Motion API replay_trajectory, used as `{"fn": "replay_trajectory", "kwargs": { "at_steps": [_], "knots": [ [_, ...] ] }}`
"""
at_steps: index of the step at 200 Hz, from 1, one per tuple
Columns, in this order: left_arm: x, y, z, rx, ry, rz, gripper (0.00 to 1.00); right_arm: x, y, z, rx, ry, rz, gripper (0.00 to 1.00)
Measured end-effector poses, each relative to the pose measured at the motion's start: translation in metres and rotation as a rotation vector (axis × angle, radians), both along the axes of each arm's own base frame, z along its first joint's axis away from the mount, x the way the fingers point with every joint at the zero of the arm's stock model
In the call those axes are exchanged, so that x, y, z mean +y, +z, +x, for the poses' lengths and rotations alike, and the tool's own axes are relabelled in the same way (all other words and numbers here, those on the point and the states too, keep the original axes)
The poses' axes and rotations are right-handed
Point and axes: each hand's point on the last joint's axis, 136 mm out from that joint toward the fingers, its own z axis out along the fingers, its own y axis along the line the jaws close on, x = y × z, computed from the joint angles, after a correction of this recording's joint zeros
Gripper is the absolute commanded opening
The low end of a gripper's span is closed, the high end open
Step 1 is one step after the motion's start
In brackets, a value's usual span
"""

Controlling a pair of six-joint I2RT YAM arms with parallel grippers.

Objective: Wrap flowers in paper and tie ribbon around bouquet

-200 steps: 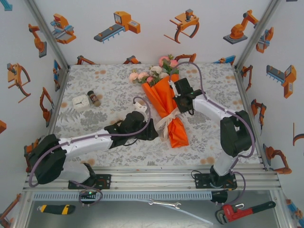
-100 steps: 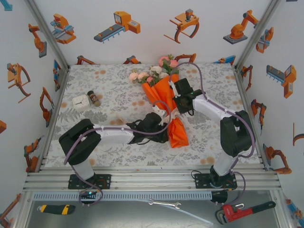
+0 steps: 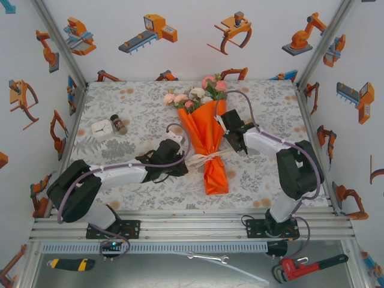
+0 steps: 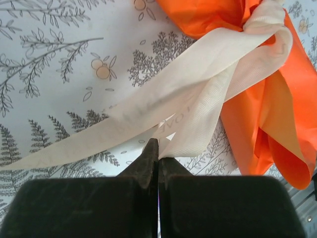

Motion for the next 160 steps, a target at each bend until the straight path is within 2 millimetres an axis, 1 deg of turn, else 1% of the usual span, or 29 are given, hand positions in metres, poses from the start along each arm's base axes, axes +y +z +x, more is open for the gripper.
{"fn": "replay_trajectory", "kwargs": {
  "at_steps": [18,47,97,123,160],
  "knots": [
    [0.009,-0.003,0.001,0.016,0.018,-0.004,0.00,0.001,0.000,0.001,-0.009,0.014,-0.009,0.00],
    [0.031,-0.008,0.006,0.047,0.077,-0.027,0.00,0.004,0.001,0.004,-0.022,0.019,0.000,0.00],
    [0.055,-0.017,0.012,0.090,0.140,-0.078,0.00,0.005,-0.002,0.004,-0.027,0.020,0.009,0.00],
    [0.062,-0.019,0.015,0.106,0.157,-0.112,0.00,0.004,-0.006,0.004,-0.024,0.019,0.013,0.00],
    [0.063,-0.017,0.017,0.108,0.152,-0.140,0.00,0.001,-0.009,0.006,-0.024,0.006,0.014,0.00]
  ]
}}
